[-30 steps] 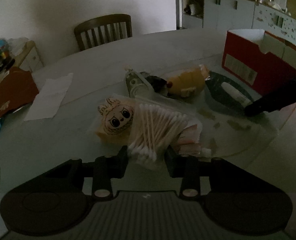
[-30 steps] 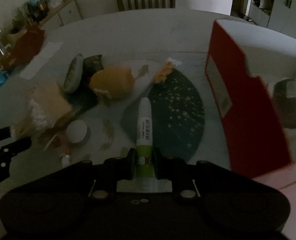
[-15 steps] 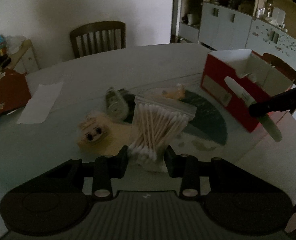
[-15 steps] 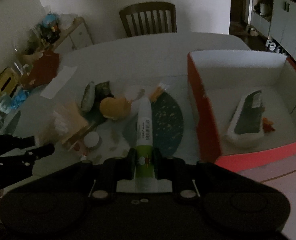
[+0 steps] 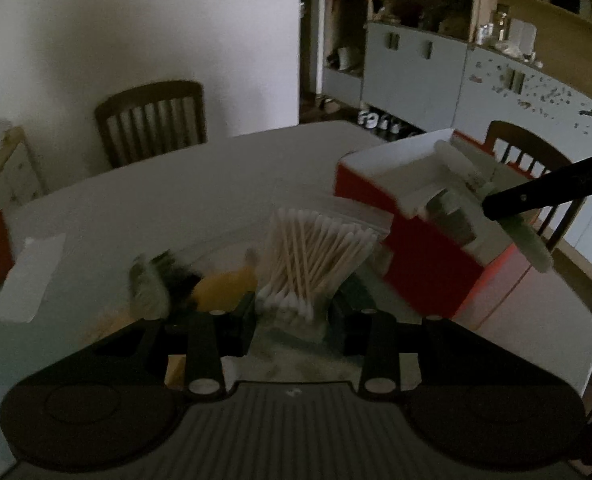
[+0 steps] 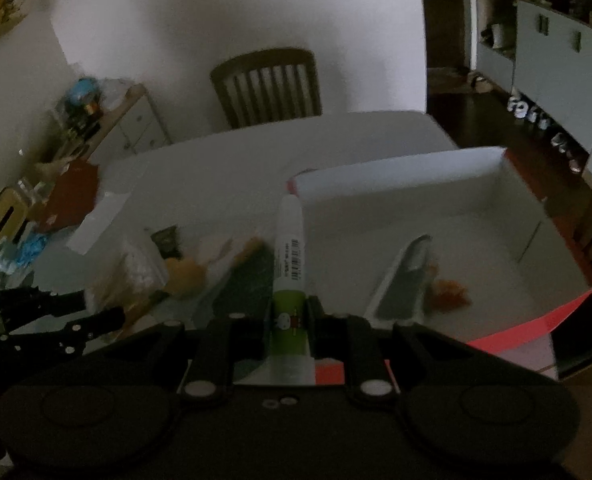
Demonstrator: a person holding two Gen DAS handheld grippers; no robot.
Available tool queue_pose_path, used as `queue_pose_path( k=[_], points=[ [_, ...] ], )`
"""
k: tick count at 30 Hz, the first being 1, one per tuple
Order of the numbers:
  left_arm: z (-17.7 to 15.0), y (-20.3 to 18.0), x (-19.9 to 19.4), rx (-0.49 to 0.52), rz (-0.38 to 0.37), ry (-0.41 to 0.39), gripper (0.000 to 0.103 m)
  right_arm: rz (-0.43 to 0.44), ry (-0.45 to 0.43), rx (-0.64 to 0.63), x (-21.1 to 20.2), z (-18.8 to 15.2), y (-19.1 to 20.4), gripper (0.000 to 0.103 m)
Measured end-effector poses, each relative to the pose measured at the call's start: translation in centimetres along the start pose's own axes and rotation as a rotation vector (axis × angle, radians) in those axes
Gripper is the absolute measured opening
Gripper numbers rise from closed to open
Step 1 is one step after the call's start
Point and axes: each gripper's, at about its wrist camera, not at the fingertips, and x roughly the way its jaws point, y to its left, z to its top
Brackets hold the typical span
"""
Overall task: Organize objects
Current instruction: 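Carry the swab bag and marker into the shoebox and release both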
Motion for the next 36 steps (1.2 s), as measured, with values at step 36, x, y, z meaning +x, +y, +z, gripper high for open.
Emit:
queue_pose_path(
  k=[36],
  points=[
    [10.3, -17.5, 13.9, 0.198, -0.024, 0.111, 0.036, -0.087, 0.079, 0.063, 5.3, 3.8, -16.5, 0.016]
  ],
)
